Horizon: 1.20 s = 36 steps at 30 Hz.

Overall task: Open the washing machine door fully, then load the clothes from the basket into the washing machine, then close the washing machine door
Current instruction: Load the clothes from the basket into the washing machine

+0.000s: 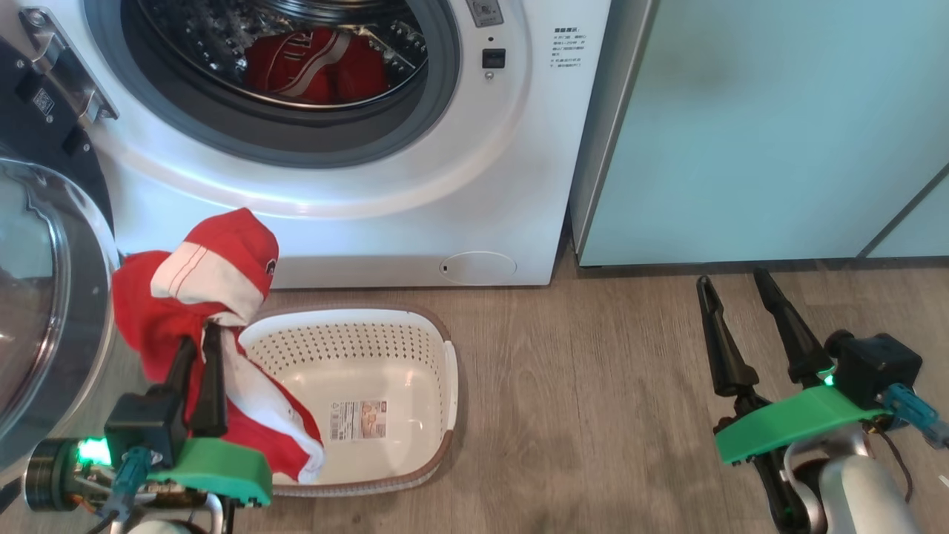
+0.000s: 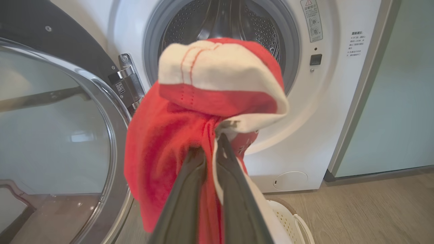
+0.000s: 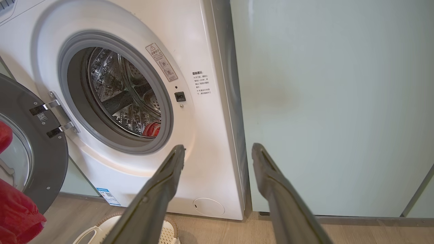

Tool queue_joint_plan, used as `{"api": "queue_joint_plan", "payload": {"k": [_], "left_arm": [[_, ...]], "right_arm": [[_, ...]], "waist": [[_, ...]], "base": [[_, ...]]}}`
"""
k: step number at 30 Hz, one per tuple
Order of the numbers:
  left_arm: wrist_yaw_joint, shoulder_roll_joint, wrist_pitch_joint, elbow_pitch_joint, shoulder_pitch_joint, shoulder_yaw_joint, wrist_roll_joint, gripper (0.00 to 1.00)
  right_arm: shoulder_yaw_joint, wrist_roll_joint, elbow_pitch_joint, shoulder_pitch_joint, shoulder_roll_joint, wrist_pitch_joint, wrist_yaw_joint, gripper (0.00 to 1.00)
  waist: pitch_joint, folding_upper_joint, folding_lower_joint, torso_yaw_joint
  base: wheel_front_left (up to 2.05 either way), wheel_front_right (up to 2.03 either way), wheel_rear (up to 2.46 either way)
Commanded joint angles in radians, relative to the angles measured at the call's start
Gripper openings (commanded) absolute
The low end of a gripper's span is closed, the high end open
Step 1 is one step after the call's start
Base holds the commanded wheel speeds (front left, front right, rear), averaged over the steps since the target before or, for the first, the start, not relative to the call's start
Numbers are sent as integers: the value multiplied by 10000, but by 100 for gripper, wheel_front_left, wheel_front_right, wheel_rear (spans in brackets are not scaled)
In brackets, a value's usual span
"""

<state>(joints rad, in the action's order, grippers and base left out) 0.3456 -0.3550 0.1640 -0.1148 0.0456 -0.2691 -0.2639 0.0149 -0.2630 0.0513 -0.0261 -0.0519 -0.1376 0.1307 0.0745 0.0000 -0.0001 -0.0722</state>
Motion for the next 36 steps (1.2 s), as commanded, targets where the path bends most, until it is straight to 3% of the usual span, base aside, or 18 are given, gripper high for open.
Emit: {"api": "queue_joint_plan", "payload": {"k": [1,16,27,36], "left_arm": [[-1,-267,15,-336,-418,351,-9,0],[-466,-334,-302,77,-2066,246,-222,0],[-1391,-414,-708,2244,-5550,714,-1077,0],[-2320,-1173,-1738,4404,-8619,870,-1391,0]], "right_arm": [[207,82,-389,-135,7,-43,0,100],[358,-20,-688,-672,14,-238,0,100],[766,-422,-754,-1592,15,-805,0,100],[1362,-971,-293,-2262,16,-1180,0,100]], "waist": [[22,0,1,3],[1314,0,1,-429],[3663,0,1,-1531],[4863,0,1,-2502]], "base": [[0,0,0],[0,0,0],[0,0,0],[0,0,0]]}}
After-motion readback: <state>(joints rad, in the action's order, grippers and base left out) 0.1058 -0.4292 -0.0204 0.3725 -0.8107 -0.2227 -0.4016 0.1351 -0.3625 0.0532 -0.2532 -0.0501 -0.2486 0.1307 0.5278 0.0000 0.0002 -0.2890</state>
